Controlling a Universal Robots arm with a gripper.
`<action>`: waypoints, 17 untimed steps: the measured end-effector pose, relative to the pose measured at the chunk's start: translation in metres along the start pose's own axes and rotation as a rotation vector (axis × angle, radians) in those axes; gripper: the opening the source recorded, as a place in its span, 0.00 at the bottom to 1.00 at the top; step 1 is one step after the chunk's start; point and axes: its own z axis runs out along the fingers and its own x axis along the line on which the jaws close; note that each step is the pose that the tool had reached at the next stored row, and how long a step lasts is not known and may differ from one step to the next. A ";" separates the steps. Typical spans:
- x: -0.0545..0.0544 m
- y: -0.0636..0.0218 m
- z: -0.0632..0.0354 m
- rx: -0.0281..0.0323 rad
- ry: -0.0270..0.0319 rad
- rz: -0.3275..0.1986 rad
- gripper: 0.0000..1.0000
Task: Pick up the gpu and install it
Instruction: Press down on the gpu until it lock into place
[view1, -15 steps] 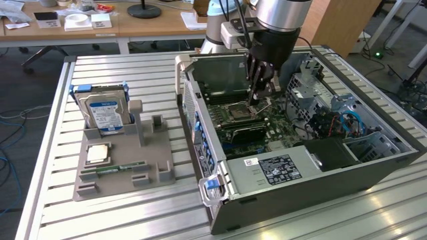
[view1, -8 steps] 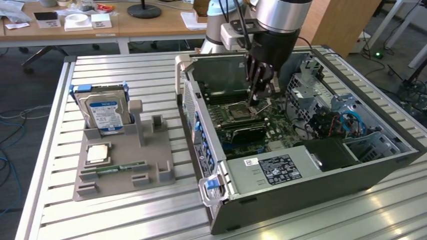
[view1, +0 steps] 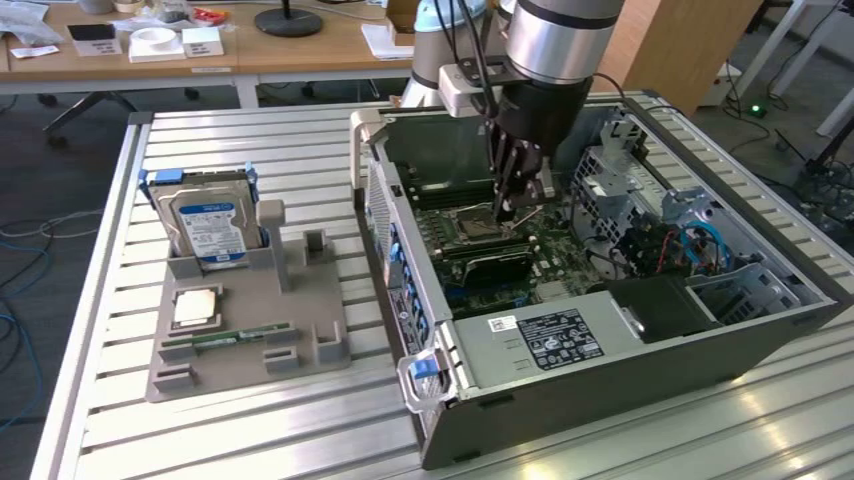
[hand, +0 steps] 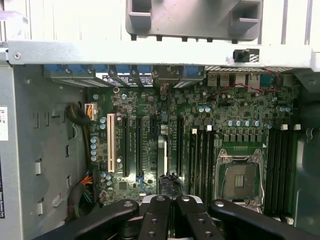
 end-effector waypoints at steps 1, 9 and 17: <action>0.000 0.0001 0.0016 -0.0001 0.0002 0.000 0.11; -0.001 0.0001 0.0027 0.0002 -0.0003 0.000 0.11; -0.006 0.0004 0.0095 0.0000 -0.0021 0.000 0.11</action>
